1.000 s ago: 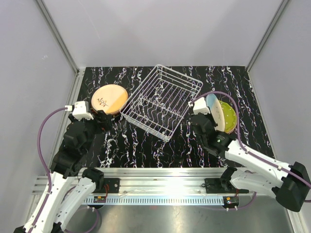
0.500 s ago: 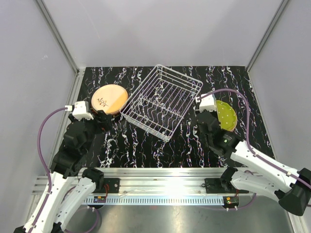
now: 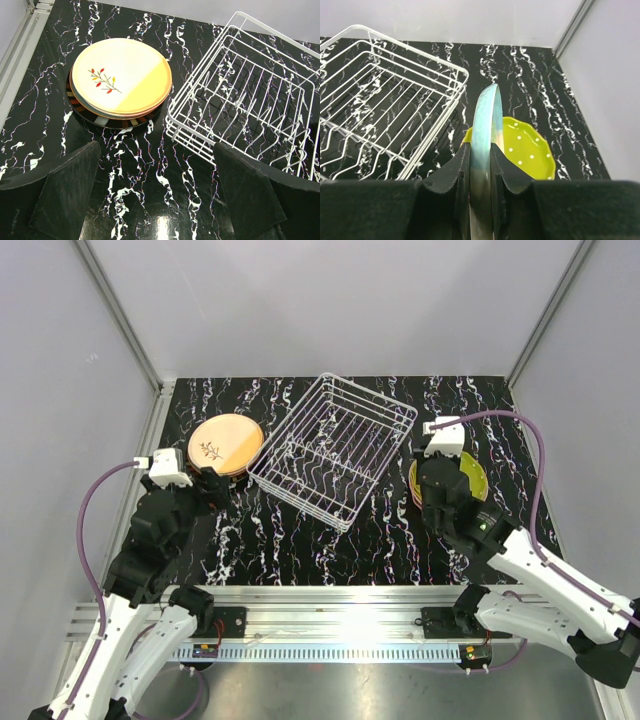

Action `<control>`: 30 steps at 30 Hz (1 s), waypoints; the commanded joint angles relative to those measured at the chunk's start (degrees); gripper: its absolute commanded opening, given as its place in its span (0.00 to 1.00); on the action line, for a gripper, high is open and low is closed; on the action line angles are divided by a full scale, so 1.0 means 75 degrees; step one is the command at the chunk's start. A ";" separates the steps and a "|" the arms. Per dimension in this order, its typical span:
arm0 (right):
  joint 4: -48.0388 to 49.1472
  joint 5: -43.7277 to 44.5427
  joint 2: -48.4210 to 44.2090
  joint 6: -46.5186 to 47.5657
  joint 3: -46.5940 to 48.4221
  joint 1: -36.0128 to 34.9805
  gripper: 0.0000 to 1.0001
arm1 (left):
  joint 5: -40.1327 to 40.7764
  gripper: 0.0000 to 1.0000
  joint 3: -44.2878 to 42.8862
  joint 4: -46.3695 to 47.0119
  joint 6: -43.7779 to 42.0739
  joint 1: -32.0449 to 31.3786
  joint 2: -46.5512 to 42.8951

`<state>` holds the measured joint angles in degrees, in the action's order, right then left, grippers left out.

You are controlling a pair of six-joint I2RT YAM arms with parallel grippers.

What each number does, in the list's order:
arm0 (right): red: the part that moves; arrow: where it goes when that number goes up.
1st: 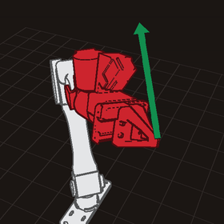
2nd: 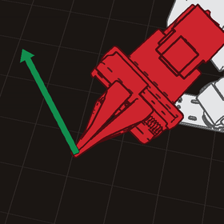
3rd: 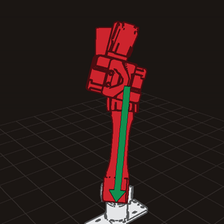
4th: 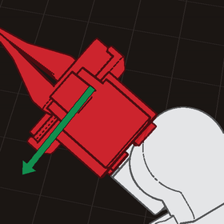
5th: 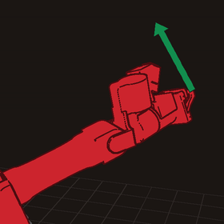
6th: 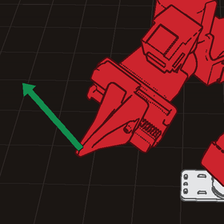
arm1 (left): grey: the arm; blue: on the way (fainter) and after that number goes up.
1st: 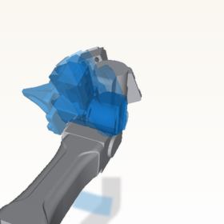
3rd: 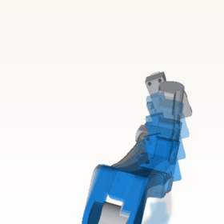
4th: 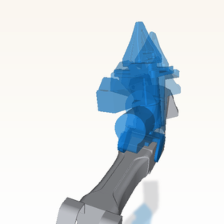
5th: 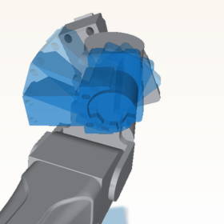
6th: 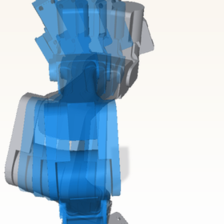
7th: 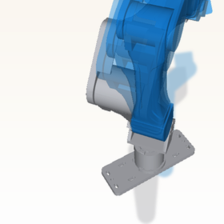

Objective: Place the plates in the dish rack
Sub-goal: Insert the plate into the dish rack

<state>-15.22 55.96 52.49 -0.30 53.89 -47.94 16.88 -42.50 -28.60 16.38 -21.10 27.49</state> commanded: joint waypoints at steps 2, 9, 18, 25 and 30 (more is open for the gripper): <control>0.0460 -0.0149 0.0009 -0.0441 0.0783 0.0041 0.00 | -0.0142 0.99 0.0018 0.0391 -0.0028 -0.0034 0.0050; 0.0728 -0.0874 0.0489 -0.0898 0.1907 0.0041 0.00 | -0.0328 0.99 -0.0669 0.0404 0.0054 0.0130 0.1407; 0.0975 -0.1695 0.1883 -0.1331 0.3102 0.0029 0.00 | -0.0951 0.99 -0.1786 0.0063 -0.0016 0.0154 0.3916; 0.1372 -0.2305 0.3159 -0.1987 0.4122 0.0029 0.00 | -0.2543 0.89 -0.2208 0.0215 -0.0028 0.1278 0.5463; 0.1503 -0.2774 0.4237 -0.2806 0.4989 -0.0006 0.00 | -0.3104 0.80 -0.2267 0.0262 -0.0168 0.1302 0.6120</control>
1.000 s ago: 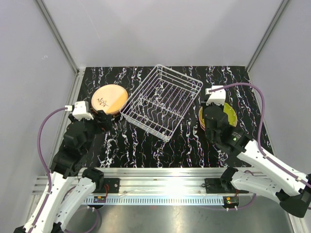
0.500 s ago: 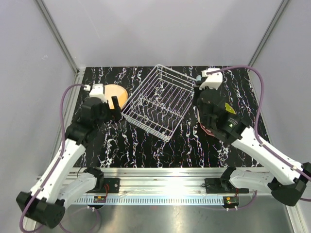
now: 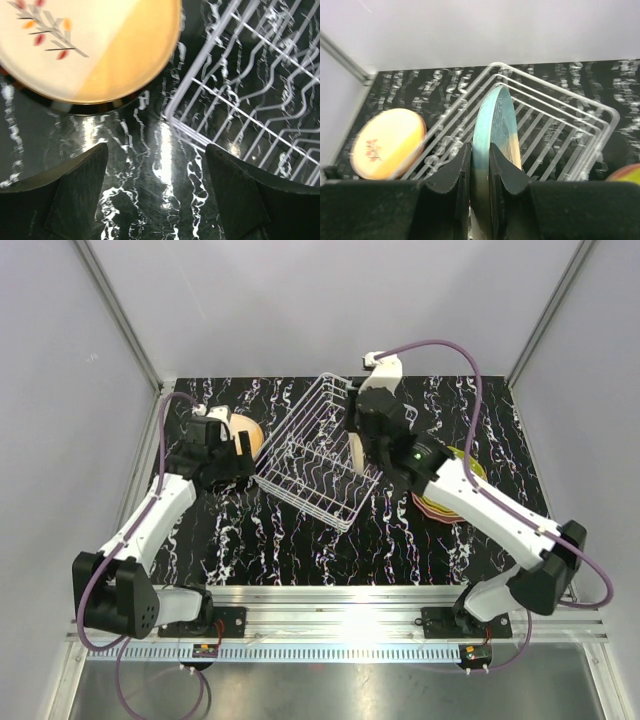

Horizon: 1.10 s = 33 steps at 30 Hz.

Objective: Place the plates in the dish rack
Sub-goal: Insert the plate into the dish rack

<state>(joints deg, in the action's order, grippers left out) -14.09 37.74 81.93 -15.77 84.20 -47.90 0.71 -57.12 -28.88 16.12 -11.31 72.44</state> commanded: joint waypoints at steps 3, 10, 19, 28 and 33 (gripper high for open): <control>0.1374 -0.0426 0.0747 -0.1083 0.1440 -0.0035 0.00 | -0.1476 0.74 -0.0235 0.0546 -0.0110 0.0066 0.0243; 0.1820 -0.0192 0.1800 -0.1998 0.2002 -0.0141 0.00 | -0.2285 0.62 -0.0071 0.0863 0.0042 0.0231 0.0395; 0.1808 0.0488 0.3008 -0.2362 0.3245 -0.0539 0.00 | -0.1981 0.55 -0.0059 0.0687 0.0136 0.0243 0.0524; 0.2160 0.1272 0.3572 -0.2936 0.3702 -0.0750 0.00 | -0.2169 0.41 0.0186 0.0675 0.0265 0.0243 0.0361; 0.1925 0.1858 0.3888 -0.3370 0.4019 -0.0890 0.00 | -0.2041 0.40 0.0280 0.0629 0.0324 0.0231 0.0185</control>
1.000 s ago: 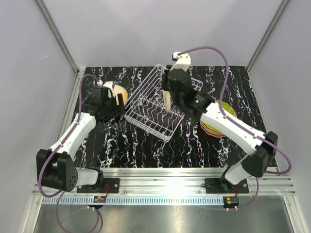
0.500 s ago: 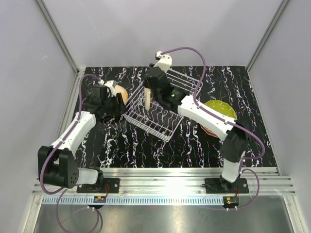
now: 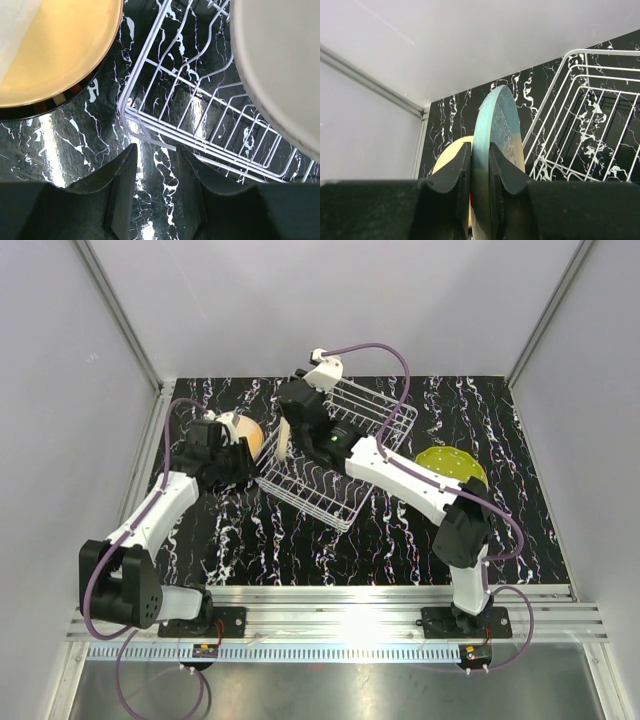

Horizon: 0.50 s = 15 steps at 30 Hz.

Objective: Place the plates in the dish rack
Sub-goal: Insert the plate into the dish rack

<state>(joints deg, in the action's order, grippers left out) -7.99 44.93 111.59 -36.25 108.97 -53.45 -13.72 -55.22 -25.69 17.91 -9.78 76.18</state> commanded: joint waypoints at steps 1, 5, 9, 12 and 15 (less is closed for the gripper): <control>0.1124 0.1051 -0.0031 -0.0709 0.0740 -0.0162 0.00 | -0.0070 0.40 0.0062 0.0203 0.0084 0.0027 -0.0349; 0.1147 0.1380 0.0191 -0.0861 0.0916 -0.0268 0.00 | -0.0070 0.40 0.0179 0.0308 0.0108 0.0027 -0.0653; 0.1124 0.1790 0.0472 -0.0909 0.1221 -0.0385 0.00 | 0.0140 0.45 0.0378 0.0402 0.0166 0.0027 -0.1226; 0.1124 0.2025 0.0625 -0.1003 0.1373 -0.0420 0.00 | 0.0597 0.48 0.0484 0.0379 0.0190 0.0015 -0.1649; 0.0820 0.2271 0.0823 -0.1061 0.1666 -0.0479 0.00 | 0.1043 0.50 0.0577 0.0390 0.0225 0.0015 -0.2070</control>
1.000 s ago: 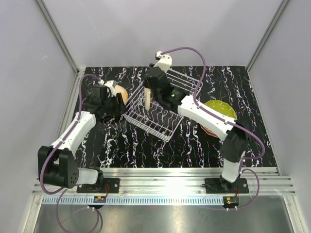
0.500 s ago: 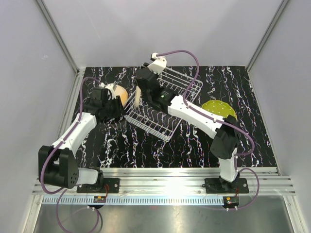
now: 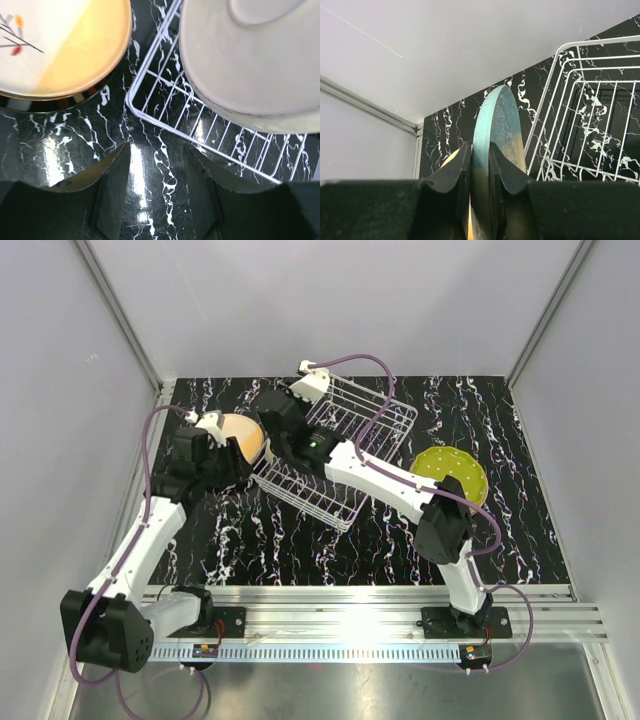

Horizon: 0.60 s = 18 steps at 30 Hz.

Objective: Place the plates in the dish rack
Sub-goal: Insert the plate into the dish rack

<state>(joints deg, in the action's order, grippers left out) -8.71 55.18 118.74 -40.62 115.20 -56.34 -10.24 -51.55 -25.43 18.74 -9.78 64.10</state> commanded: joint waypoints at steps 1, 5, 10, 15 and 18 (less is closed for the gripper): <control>0.0869 0.0951 -0.0071 -0.0467 0.1010 -0.0117 0.00 | 0.0650 0.50 0.0111 0.0356 0.0126 0.0003 -0.0541; 0.0681 0.1303 0.0094 -0.0548 0.1129 -0.0211 0.00 | 0.0838 0.55 0.0147 0.0367 0.0161 -0.0020 -0.0800; 0.0564 0.1525 0.0199 -0.0713 0.1152 -0.0246 0.00 | 0.0838 0.56 0.0088 0.0285 0.0173 -0.0020 -0.0742; 0.0423 0.1666 0.0363 -0.0807 0.1246 -0.0247 0.00 | 0.0780 0.56 0.0100 0.0285 0.0208 -0.0043 -0.0788; 0.0329 0.1702 0.0504 -0.0830 0.1409 -0.0270 0.00 | 0.0768 0.56 0.0100 0.0297 0.0208 -0.0079 -0.0823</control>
<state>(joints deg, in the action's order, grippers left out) -12.08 62.59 123.13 -43.27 120.31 -57.67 -5.30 -50.92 -25.17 19.79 -10.04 58.67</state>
